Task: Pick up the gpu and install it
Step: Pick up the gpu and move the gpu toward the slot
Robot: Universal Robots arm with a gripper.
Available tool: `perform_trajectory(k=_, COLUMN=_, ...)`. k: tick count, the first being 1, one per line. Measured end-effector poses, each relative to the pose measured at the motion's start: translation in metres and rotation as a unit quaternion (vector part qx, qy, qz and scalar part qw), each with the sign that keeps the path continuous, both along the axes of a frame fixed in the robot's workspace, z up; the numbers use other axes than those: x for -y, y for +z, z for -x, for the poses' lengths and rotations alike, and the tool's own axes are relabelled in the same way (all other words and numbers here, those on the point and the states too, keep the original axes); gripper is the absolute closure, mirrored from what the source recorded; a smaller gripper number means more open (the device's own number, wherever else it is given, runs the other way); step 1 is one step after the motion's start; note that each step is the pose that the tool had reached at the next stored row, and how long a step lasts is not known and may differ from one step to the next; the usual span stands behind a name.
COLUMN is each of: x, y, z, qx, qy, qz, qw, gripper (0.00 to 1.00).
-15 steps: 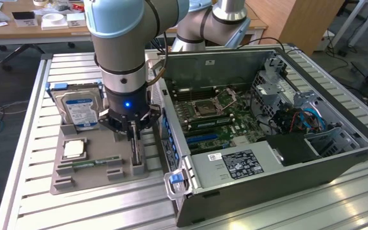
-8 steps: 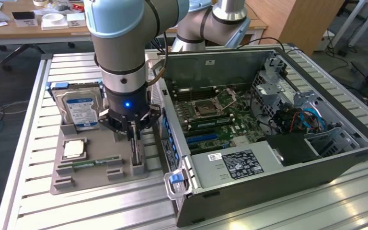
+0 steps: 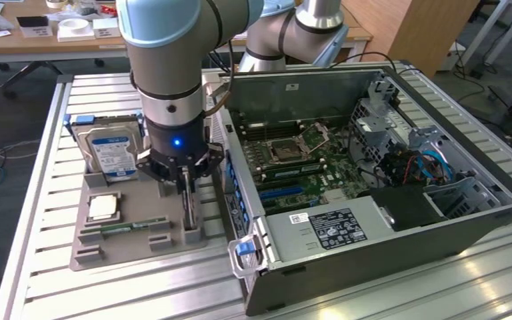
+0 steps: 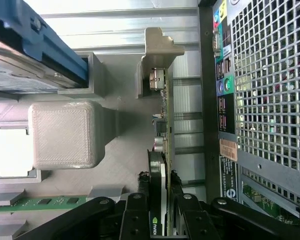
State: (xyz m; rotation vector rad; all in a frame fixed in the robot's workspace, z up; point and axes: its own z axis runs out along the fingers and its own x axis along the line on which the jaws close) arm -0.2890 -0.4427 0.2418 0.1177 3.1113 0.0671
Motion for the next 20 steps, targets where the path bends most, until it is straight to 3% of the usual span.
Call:
perform_trajectory(k=13, x=0.0, y=0.048, z=0.0, qx=0.0, qy=0.002, qz=0.0, qw=1.0, gripper=0.73)
perform_trajectory(k=20, x=0.0, y=0.0683, z=0.0, qx=0.0001, qy=0.015, qz=0.0, qw=0.9999, gripper=0.73)
